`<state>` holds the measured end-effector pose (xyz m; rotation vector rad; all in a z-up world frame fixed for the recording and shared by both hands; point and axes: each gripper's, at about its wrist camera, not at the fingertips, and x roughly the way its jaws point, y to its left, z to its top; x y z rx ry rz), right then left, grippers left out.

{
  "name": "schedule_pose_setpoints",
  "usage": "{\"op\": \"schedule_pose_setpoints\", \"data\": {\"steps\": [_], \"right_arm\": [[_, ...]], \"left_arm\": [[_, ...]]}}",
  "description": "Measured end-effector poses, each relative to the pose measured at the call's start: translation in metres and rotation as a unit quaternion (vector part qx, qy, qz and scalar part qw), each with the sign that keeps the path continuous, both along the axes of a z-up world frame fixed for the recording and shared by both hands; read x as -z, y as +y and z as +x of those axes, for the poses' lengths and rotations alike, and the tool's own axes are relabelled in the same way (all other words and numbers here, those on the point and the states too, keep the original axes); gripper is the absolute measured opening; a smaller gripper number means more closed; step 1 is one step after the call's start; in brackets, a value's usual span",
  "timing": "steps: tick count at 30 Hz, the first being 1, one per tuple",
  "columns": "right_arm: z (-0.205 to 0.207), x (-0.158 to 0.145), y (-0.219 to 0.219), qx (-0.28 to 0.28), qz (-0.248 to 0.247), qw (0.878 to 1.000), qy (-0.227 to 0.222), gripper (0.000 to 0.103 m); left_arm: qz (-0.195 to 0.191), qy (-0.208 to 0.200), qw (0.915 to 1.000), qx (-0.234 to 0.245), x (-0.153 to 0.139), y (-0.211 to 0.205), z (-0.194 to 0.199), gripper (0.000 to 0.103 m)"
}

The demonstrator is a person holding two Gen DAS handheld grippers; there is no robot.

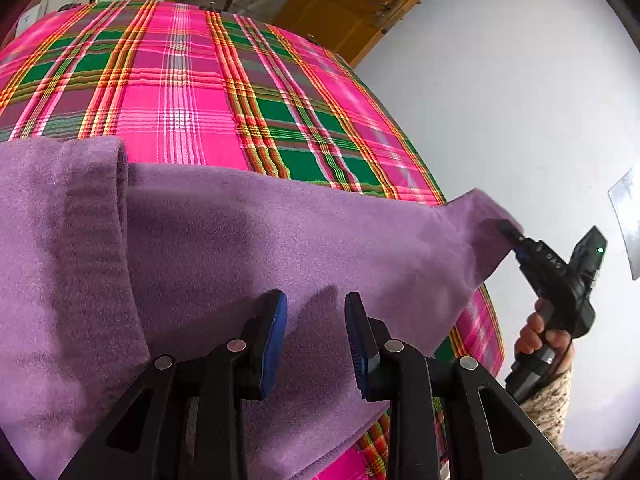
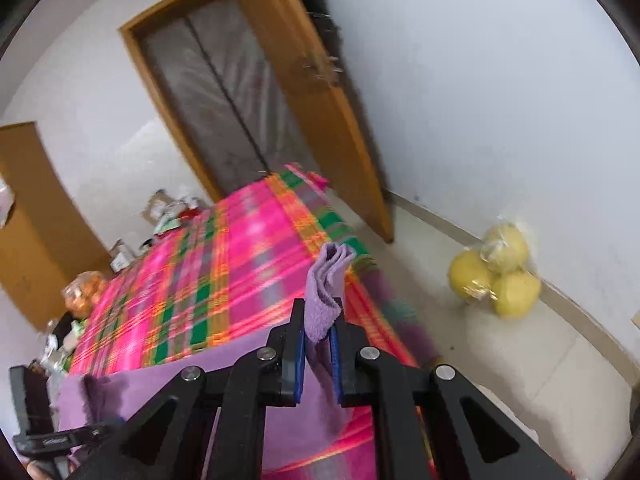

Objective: Fold clothes
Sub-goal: 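Grasp the pants corner with the right gripper and lift it up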

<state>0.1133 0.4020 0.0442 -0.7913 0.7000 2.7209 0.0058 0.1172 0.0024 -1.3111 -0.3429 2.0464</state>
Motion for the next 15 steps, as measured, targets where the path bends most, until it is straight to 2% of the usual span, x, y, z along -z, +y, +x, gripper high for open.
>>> {"op": "schedule_pose_setpoints", "data": {"steps": [7,15], "right_arm": [[-0.007,-0.015,-0.049,-0.077,0.02,0.997,0.012,0.011],[-0.019,-0.021,-0.103,-0.163,0.028,0.986,0.018,0.011]], "left_arm": [[-0.001,0.0,1.0,0.001,0.0,0.0,0.0,0.031],[0.007,-0.014,0.9999,0.001,0.0,-0.002,-0.002,0.031]]}}
